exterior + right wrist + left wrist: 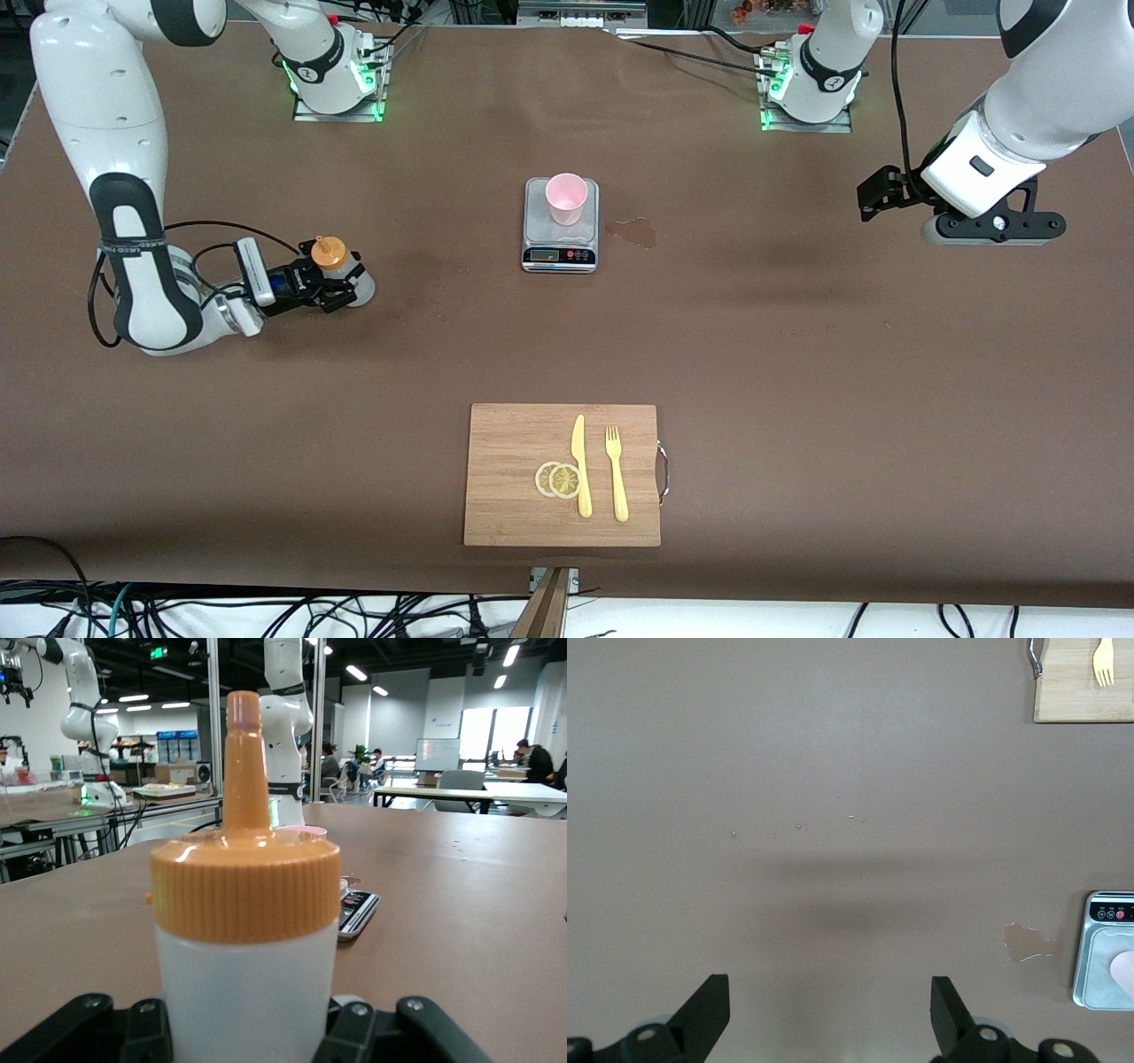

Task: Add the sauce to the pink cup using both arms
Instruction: 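Lift the bottle with the right gripper and tilt it over the cup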

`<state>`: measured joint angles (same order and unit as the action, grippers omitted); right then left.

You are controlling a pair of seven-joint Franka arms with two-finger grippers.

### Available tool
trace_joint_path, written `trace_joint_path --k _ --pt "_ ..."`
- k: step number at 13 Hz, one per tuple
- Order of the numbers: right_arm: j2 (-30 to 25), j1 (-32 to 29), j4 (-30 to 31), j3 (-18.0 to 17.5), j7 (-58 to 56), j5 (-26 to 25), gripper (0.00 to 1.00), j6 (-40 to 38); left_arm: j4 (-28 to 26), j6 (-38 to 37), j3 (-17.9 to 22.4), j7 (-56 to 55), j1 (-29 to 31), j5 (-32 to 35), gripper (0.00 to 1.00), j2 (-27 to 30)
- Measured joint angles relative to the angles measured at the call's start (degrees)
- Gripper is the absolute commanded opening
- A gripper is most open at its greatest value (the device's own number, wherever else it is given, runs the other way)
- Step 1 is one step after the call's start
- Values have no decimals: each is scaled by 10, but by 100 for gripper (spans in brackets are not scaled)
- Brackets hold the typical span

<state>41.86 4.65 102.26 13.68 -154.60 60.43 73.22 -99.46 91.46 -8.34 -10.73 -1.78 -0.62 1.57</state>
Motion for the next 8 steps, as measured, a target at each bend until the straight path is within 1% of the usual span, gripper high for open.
trace_joint_path --k 2,4,6,8 --pt "-30 43 2 24 38 -2 8 23 0 0 0 0 0 0 100 0" --pt "-72 91 15 48 112 -22 8 79 0 -1 0 0 0 0 100 0" --pt "-114 129 26 53 207 -62 8 124 0 -2 0 0 1 0 100 0" --pt "-144 170 33 55 300 -97 7 161 0 -5 0 0 1 0 100 0"
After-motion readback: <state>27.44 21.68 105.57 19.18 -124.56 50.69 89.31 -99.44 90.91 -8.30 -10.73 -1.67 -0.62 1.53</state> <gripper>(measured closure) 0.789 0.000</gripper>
